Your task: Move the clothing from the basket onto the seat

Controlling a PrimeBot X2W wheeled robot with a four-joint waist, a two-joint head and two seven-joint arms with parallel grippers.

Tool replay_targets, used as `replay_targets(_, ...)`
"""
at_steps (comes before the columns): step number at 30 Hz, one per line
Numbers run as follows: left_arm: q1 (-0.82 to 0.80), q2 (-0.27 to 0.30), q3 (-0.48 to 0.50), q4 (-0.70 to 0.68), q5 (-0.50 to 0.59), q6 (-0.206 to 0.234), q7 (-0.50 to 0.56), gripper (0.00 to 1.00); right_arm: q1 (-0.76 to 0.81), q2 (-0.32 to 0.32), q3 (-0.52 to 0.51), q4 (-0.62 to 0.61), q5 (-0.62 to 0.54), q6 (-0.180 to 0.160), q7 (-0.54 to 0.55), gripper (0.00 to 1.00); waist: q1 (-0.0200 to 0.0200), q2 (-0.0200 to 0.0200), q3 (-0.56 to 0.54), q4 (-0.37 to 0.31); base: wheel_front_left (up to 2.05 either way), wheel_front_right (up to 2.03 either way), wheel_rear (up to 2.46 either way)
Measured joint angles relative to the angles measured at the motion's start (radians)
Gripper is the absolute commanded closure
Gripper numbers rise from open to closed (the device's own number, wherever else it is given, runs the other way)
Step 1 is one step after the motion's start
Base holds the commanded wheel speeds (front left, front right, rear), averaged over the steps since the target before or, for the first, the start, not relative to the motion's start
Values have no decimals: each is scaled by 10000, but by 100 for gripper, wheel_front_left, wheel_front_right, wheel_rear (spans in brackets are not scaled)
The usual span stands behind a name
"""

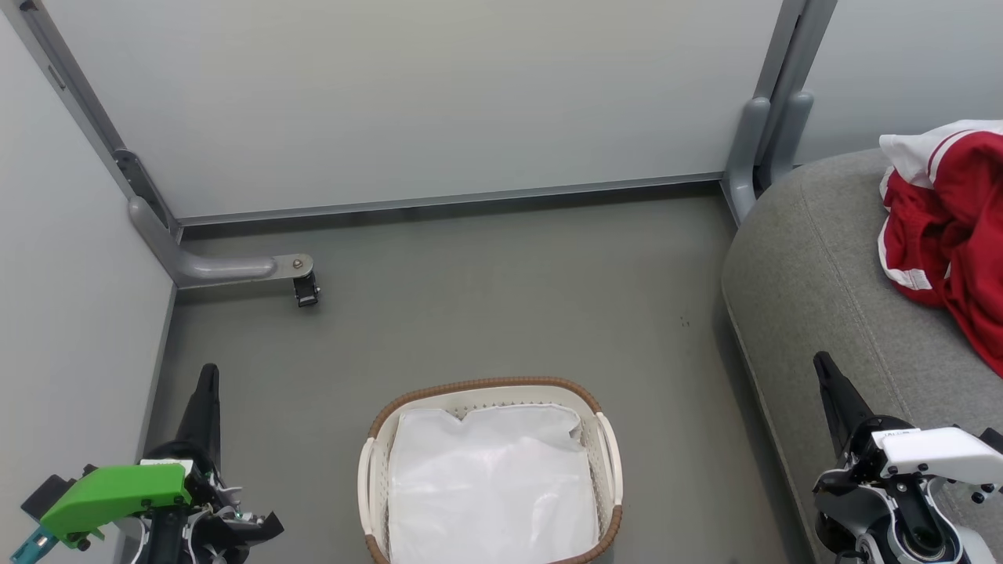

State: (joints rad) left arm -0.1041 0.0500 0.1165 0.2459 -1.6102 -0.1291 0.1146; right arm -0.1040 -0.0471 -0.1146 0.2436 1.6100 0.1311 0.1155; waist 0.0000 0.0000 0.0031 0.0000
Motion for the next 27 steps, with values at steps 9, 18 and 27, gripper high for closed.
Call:
replay_targets(9,0,-2,0,0,2,0,0,100,-3,0,-2,0,0,-2,0,100,0,0,0,0,0,0,0)
replay_targets(18,-1,-2,0,0,2,0,0,100,-4,0,-2,0,0,-2,0,100,0,0,0,0,0,0,0)
replay_targets(27,-1,-2,0,0,0,0,0,100,-5,0,-2,0,0,-2,0,100,0,0,0,0,0,0,0)
